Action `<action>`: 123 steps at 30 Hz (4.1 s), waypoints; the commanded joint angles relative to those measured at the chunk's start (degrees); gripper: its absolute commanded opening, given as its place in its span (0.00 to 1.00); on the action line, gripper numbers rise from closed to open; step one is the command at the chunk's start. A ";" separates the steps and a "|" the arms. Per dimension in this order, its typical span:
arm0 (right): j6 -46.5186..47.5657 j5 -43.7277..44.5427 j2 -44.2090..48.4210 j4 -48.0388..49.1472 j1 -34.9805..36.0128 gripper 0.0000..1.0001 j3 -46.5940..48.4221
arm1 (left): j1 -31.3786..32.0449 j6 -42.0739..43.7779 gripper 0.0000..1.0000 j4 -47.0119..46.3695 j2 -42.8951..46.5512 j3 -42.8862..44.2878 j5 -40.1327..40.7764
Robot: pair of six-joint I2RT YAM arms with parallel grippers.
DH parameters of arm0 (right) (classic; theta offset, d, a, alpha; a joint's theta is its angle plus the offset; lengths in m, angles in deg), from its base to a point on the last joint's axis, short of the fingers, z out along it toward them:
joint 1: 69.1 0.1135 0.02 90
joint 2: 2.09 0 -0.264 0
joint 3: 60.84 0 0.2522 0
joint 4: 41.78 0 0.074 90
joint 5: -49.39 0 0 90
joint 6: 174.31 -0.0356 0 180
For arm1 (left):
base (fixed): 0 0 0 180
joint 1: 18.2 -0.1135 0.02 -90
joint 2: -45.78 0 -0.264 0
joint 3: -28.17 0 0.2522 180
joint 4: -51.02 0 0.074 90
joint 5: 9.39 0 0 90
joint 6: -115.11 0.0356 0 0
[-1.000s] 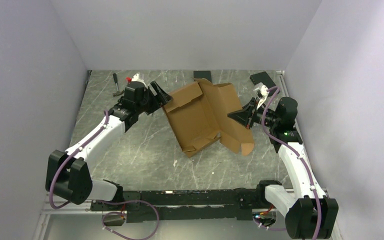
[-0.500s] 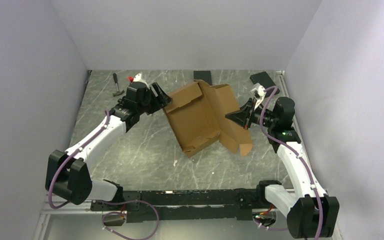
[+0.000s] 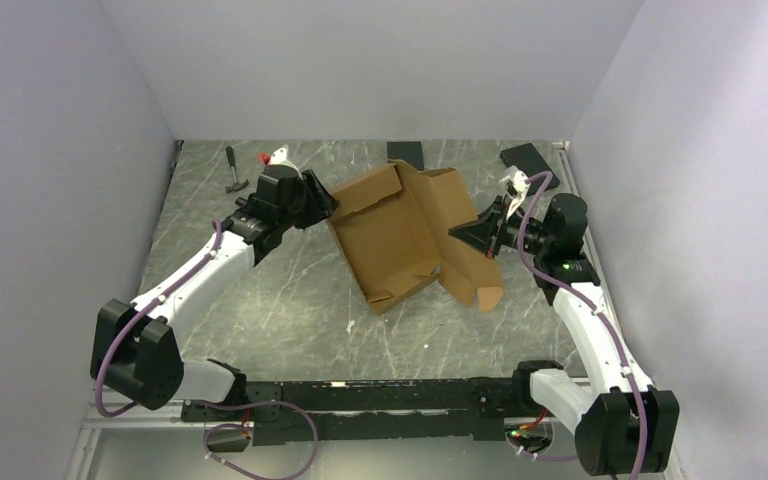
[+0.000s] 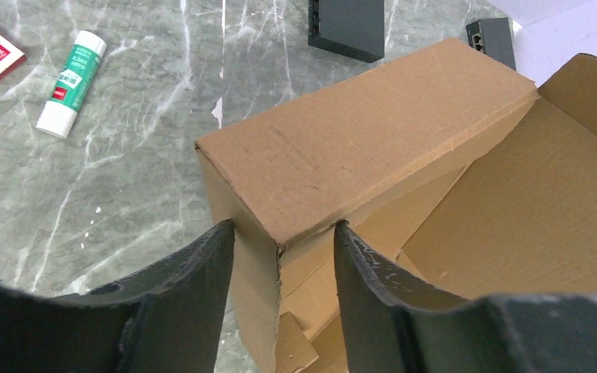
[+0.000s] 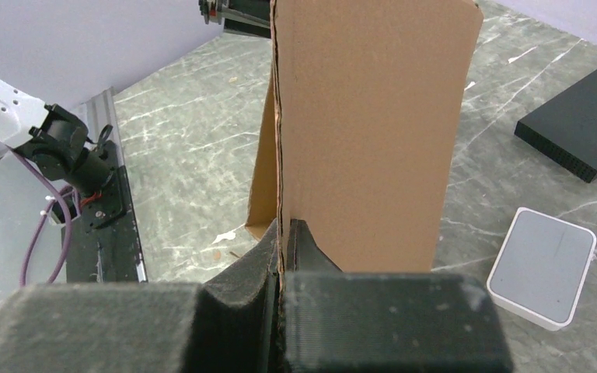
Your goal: Fold the paper box
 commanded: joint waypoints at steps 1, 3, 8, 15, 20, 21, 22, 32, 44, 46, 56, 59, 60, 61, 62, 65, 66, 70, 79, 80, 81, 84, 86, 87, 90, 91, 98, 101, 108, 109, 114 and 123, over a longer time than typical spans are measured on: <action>0.80 -0.72 -0.28 1.29 0.51 0.00 -0.36 | 0.14 1.88 0.51 1.13 -0.33 1.95 3.35; 0.79 -0.78 -0.32 1.32 0.53 0.00 -0.40 | 0.19 2.19 0.51 1.25 -0.50 2.03 3.90; 0.78 -1.28 -0.29 1.44 0.79 0.00 -0.49 | 0.23 3.05 0.47 1.89 -1.56 2.77 5.42; -0.21 -2.84 -0.27 2.60 1.40 0.00 -0.84 | 0.72 4.82 0.45 2.75 -3.33 4.30 7.88; -0.45 -2.64 -0.48 2.78 1.79 0.00 -0.85 | 0.98 6.13 0.43 0.55 -2.97 3.18 9.05; -0.48 -2.48 -0.56 2.78 1.82 0.00 -0.90 | 1.04 6.75 0.43 -0.21 -2.97 3.07 8.89; -0.48 -2.15 -0.65 2.79 1.86 0.00 -0.93 | 1.08 7.17 0.44 -0.69 -2.97 2.88 8.73; -1.95 1.07 -1.12 4.31 2.84 0.00 -1.93 | 1.72 10.16 0.41 -4.63 -3.56 1.74 7.13; -1.62 1.86 -0.94 4.45 5.18 0.00 -2.01 | 2.75 13.45 0.39 -4.25 -3.81 1.10 8.14; -1.70 1.74 -0.90 4.51 5.26 0.00 -2.04 | 2.89 14.34 0.34 -4.10 -4.27 1.25 8.75; -1.63 1.90 -0.95 4.58 5.44 0.00 -2.12 | 2.93 14.90 0.05 -5.17 -5.52 2.00 8.48; -1.61 1.85 -0.98 4.61 5.61 0.00 -2.16 | 2.93 13.99 0.15 -6.29 -5.60 1.89 7.98; -1.58 1.82 -0.97 4.61 5.70 0.00 -2.16 | 2.93 13.47 0.17 -6.48 -5.69 1.97 7.72; -1.57 1.74 -0.98 4.62 5.78 0.00 -2.16 | 2.89 13.13 0.19 -6.74 -5.81 2.02 7.49; -1.59 1.69 -1.00 4.69 5.91 0.00 -2.23 | 2.88 12.63 0.19 -6.86 -5.93 2.18 7.17; -1.71 1.39 -0.97 4.87 6.30 0.00 -2.21 | 2.91 11.41 0.19 -7.24 -6.77 2.85 6.61; -1.68 1.30 -0.92 4.89 6.52 0.00 -2.15 | 2.93 11.03 0.19 -7.04 -7.13 3.30 6.63; -1.63 1.03 -0.68 4.98 7.34 0.00 -2.14 | 2.88 9.89 0.17 -6.27 -8.51 4.90 6.58; -0.86 2.39 -1.00 4.29 8.26 0.00 -2.03 | 2.89 10.33 0.00 -6.63 -9.19 6.06 5.47; -0.72 2.61 -0.92 4.09 8.26 0.00 -2.03 | 2.93 10.44 0.00 -6.69 -9.36 6.09 5.53; -0.41 2.99 -0.86 3.69 8.26 0.00 -1.92 | 2.89 10.79 0.00 -6.72 -9.49 6.13 5.60; 0.41 3.55 -0.64 2.85 8.21 0.00 -1.63 | 2.89 11.82 0.00 -6.57 -9.99 6.53 5.94; 1.37 3.58 -0.33 2.12 8.20 0.00 -1.31 | 2.93 12.15 0.00 -6.50 -9.92 6.55 6.20; 2.08 3.51 -0.19 1.44 8.20 0.00 -0.99 | 2.89 12.25 0.00 -6.17 -9.86 6.65 6.41; 4.88 3.73 1.02 -1.87 8.20 0.09 0.89 | 2.89 13.29 0.00 -4.70 -9.83 7.61 6.98; 7.05 4.09 1.50 -3.38 8.18 0.14 1.57 | 2.93 13.71 0.00 -4.14 -9.83 7.93 7.17; 14.01 5.99 4.25 -13.80 5.58 0.53 6.64 | 2.98 15.23 0.00 -0.13 -9.61 10.44 7.30; 15.90 8.19 4.85 -17.72 3.90 0.66 8.88 | 3.11 15.90 0.00 1.06 -9.35 11.30 7.07; 23.98 14.80 4.82 -29.17 0.25 0.99 18.68 | 3.28 17.88 0.00 3.33 -9.70 13.31 5.56; 25.62 15.62 4.31 -31.06 0.11 1.00 20.54 | 3.28 18.29 0.00 3.66 -9.85 13.60 5.34; 35.58 15.89 0.03 -40.86 0.09 1.00 31.23 | 3.31 19.88 0.00 4.34 -10.33 14.40 4.40; 47.90 13.49 -9.11 -49.71 4.95 0.99 44.63 | 3.53 21.99 0.00 6.25 -12.21 17.07 3.18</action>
